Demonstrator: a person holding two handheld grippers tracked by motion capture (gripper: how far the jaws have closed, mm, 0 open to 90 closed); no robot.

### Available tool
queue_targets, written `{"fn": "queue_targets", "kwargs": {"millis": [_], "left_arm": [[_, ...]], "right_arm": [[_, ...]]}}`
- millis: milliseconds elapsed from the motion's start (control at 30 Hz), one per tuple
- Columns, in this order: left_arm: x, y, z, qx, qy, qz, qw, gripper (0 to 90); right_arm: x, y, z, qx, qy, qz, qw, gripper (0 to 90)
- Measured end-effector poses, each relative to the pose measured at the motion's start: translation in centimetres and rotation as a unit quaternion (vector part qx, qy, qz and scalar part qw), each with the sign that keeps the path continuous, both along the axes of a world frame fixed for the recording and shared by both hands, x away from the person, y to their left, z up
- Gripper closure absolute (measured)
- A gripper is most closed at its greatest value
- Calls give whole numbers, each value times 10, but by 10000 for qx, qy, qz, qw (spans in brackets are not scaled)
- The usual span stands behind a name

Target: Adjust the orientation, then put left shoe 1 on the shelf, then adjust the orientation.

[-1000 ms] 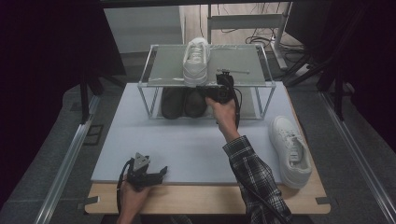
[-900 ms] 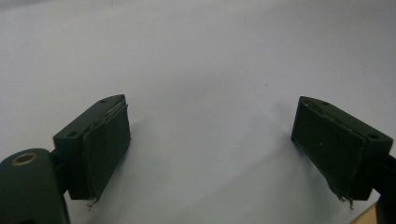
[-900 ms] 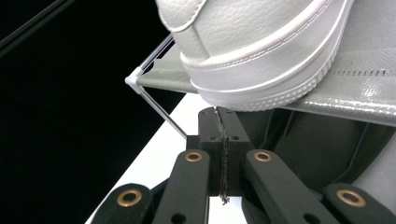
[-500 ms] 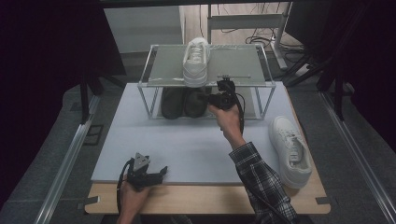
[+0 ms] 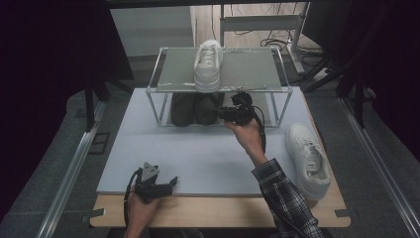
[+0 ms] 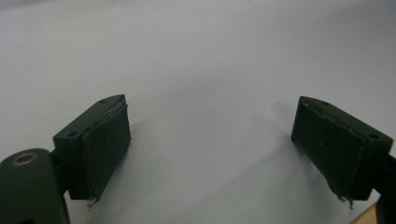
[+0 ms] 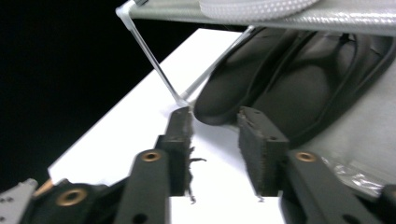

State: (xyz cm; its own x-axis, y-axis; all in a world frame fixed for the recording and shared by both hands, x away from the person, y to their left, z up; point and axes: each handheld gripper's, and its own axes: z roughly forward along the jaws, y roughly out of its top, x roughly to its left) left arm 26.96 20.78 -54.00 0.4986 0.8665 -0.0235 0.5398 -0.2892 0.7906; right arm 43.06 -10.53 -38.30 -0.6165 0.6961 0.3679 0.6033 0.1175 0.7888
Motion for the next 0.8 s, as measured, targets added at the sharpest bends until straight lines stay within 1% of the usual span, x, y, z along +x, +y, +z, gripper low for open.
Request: {"fn": "queue_targets", "kwargs": {"millis": [67, 233, 333, 367, 433, 533, 633, 800], "left_arm": [[0, 0, 0, 2, 0, -1, 10000, 115], [0, 0, 0, 4, 5, 0, 10000, 115], [0, 0, 0, 7, 5, 1, 10000, 115], [0, 0, 0, 6, 5, 2, 10000, 115], [0, 0, 0, 9, 6, 3, 10000, 116], [0, 0, 0, 7, 6, 2, 10000, 116], [0, 0, 0, 3, 5, 3, 10000, 116], [0, 0, 0, -5, 3, 8, 10000, 116]], "right_arm": [[-2, -1, -2, -121, -50, 1, 9999, 557], [-8, -2, -5, -477, -186, 62, 9987, 464], [-12, -3, -6, -627, -315, 72, 9975, 420], [-13, -4, -7, -653, -378, 87, 9971, 411], [-15, -5, -7, -686, -410, 132, 9967, 389], [-19, -7, -8, -740, -469, 228, 9959, 384], [-23, -10, -9, -786, -506, 263, 9953, 380], [-29, -15, -11, -936, -535, 288, 9938, 370]]}}
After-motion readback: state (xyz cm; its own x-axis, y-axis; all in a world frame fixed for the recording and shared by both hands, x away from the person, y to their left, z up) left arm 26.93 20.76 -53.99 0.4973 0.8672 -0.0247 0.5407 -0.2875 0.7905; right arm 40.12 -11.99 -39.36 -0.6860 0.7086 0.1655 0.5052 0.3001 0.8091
